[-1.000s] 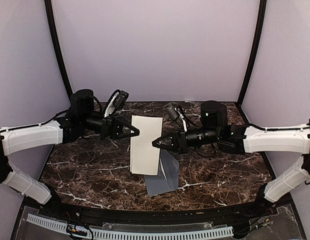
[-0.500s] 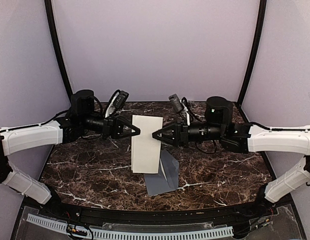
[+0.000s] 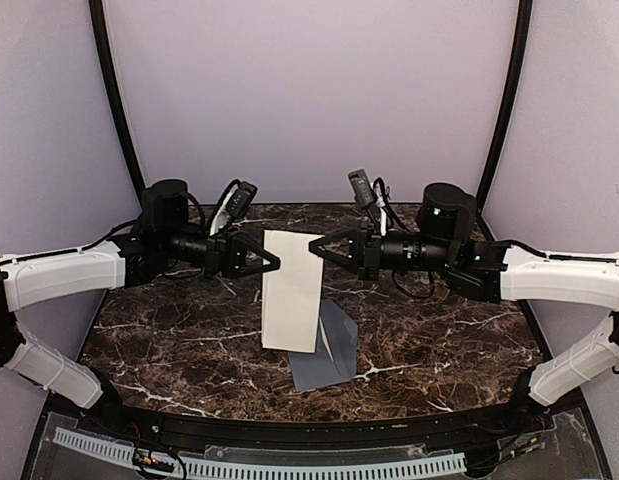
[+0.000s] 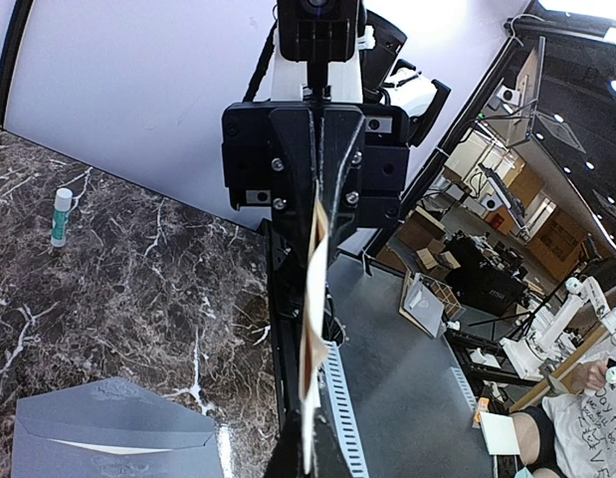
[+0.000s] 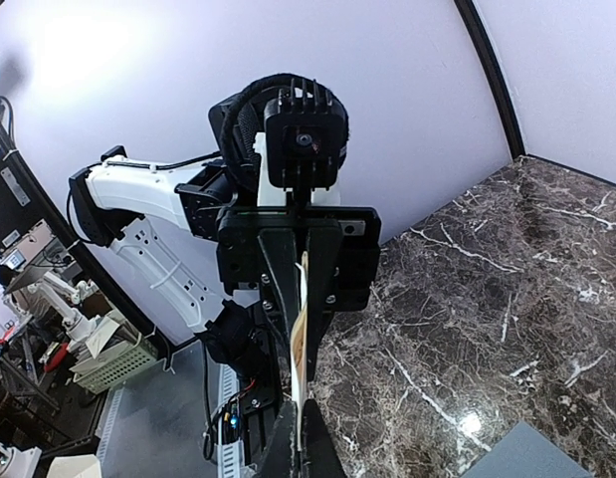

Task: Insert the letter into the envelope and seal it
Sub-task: Fold the letter.

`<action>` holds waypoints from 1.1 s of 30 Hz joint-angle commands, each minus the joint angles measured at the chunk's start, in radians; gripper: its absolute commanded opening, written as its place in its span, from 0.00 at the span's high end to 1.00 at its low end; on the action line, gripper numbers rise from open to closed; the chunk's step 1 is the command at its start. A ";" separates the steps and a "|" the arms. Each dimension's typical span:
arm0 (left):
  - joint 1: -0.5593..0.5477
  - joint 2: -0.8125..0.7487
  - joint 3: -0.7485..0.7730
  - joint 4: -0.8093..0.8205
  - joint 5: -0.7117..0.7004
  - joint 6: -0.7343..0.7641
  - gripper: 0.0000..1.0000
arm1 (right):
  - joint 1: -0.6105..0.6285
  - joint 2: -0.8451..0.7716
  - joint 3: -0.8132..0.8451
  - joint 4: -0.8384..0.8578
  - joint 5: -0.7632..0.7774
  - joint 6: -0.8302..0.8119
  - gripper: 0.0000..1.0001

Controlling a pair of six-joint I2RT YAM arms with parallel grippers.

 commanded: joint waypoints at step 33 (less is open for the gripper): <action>-0.013 -0.002 -0.025 0.073 0.000 -0.038 0.65 | -0.003 0.051 0.045 0.028 -0.019 0.007 1.00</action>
